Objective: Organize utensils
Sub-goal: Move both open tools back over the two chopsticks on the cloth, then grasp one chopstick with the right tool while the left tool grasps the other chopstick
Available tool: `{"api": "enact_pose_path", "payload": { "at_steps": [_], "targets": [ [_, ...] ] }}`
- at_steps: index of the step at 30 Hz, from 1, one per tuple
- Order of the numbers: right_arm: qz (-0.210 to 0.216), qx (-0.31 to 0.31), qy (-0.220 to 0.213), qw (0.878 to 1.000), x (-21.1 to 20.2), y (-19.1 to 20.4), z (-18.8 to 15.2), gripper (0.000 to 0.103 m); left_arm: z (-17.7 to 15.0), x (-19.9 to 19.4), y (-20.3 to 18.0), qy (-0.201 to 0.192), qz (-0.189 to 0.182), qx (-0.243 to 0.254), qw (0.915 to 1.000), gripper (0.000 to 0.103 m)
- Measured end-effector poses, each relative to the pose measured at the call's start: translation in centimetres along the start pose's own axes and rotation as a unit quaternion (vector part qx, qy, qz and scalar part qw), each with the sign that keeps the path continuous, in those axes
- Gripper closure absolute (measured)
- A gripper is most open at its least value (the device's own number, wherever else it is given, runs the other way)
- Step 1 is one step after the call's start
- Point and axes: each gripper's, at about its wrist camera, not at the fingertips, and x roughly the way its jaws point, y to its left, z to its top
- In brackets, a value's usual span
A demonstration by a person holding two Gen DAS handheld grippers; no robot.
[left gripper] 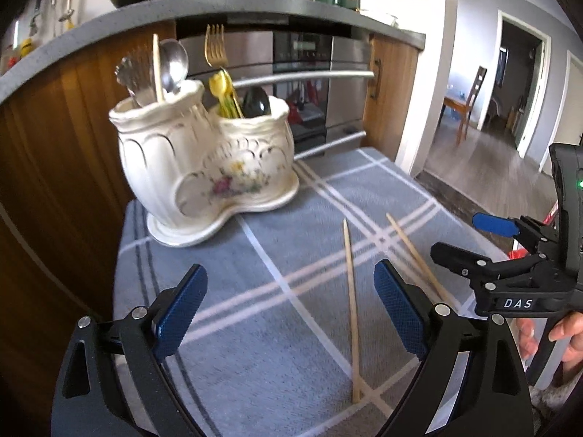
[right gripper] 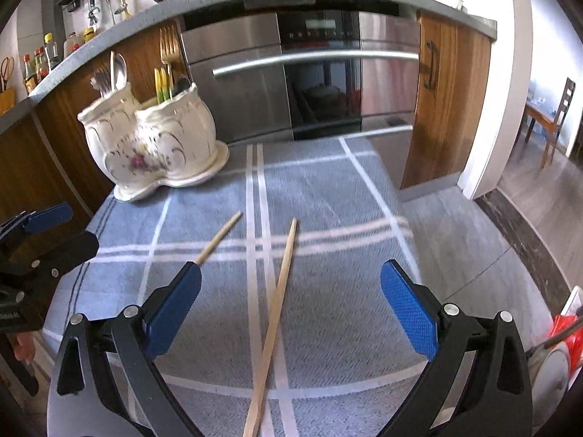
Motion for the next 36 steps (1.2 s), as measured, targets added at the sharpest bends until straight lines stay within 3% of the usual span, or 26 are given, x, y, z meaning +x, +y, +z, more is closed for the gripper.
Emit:
{"api": "enact_pose_path", "payload": {
  "at_steps": [4, 11, 19, 26, 31, 36],
  "targets": [
    [0.004, -0.006, 0.019, 1.0, 1.0, 0.1, -0.4, 0.007, -0.4, 0.7, 0.0, 0.011, 0.001, -0.003, 0.9999, 0.011],
    [-0.001, -0.025, 0.06, 0.998, 3.1, 1.1, -0.5, 0.032, -0.6, 1.2, -0.3, 0.019, -0.002, -0.004, 0.9998, 0.011],
    [-0.021, -0.058, 0.056, 0.997, 3.8, 2.0, -0.5, 0.046, -0.8, 1.6, -0.3, 0.025, -0.005, -0.004, 0.9997, 0.011],
    [-0.018, -0.044, 0.045, 0.998, 3.8, 1.2, -0.2, 0.094, -0.9, 2.1, -0.9, 0.032, -0.008, 0.005, 0.9994, 0.011],
    [0.004, -0.015, 0.042, 0.999, 3.7, 0.2, -0.3, 0.097, -0.6, 3.4, -2.1, 0.039, -0.021, 0.023, 0.9987, 0.011],
    [0.025, 0.021, 0.032, 0.999, 2.8, -1.1, -0.3, 0.097, -0.5, 5.6, -2.9, 0.071, -0.042, 0.045, 0.9955, 0.013]
  ]
}}
